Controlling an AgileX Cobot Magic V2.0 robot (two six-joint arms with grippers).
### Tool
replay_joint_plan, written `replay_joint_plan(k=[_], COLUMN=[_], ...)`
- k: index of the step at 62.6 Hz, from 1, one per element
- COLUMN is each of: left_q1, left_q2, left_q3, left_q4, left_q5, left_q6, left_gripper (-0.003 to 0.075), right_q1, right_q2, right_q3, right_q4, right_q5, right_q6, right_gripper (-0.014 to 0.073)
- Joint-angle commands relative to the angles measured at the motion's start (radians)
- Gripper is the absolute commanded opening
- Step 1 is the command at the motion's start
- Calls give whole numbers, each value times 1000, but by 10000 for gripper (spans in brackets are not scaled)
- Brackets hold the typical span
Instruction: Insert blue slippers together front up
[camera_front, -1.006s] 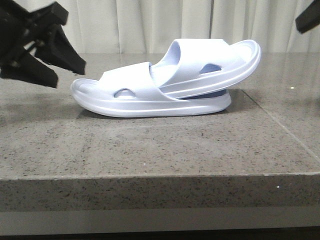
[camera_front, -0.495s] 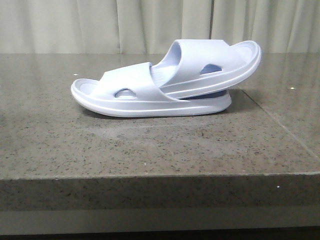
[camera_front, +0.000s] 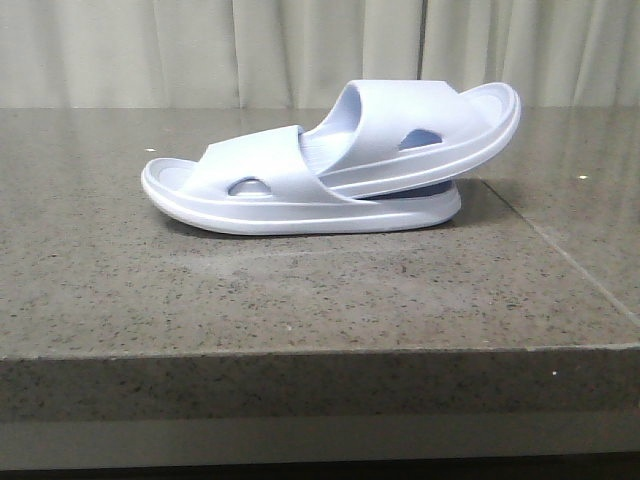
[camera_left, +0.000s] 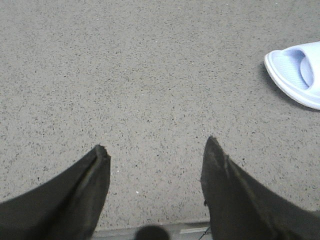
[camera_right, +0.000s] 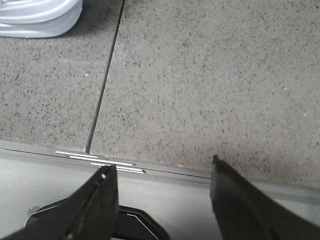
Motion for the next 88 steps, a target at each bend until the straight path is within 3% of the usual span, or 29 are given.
replay_joint_plan(k=[1,12,20,40,46,88], left_q1=[-5,-5,-5,-5,-5,-5], left_q2=[-17,-24,-24,-24,-24,-31], left_q3=[-1,30,48,116,128,135], left_q4=[-2,-4,-30,-37,-37,-37], left_q5=[-75,-92,-138,-249,-280,-296], left_q6=[-16,-16,-16,-16,-16,-16], left_gripper=[408,400,318,-22,-20,-20], right_q1=[3,3,3,3,3,3], right_q2=[-37,-71,-75,-75,-75,-75], right_q3=[12,43,43,43,43,43], right_q4=[-7,-7,-5,41,41,42], right_q5=[-77,-97,-105,-117,-117,-122], right_q6=[2,2,2,2,2,2], right_gripper=[436,436,402,-43,-123,-118])
